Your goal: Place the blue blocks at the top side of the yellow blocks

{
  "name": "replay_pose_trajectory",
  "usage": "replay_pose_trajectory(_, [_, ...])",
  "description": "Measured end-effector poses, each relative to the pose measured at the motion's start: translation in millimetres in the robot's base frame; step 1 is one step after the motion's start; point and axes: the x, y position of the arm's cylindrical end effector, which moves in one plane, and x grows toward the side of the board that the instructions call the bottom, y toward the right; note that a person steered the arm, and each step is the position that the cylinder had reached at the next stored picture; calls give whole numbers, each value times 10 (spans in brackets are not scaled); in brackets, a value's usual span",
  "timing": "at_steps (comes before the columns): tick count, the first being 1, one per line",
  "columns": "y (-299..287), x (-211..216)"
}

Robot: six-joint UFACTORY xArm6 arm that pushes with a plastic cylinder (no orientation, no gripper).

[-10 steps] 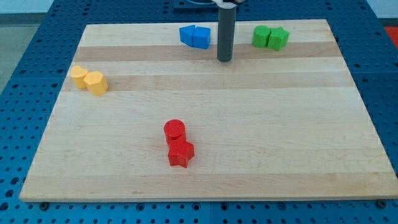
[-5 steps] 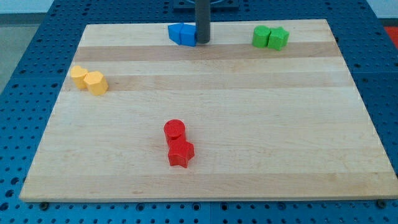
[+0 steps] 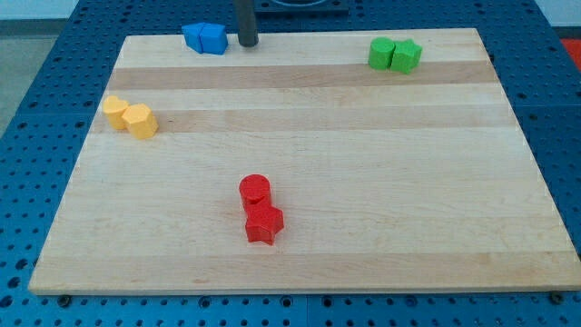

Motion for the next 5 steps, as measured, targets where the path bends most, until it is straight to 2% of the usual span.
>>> replay_pose_trajectory(1, [-167,-8])
replay_pose_trajectory(2, [-637,-16])
replay_pose_trajectory(4, [-731,-17])
replay_pose_trajectory(5, [-1029,-17])
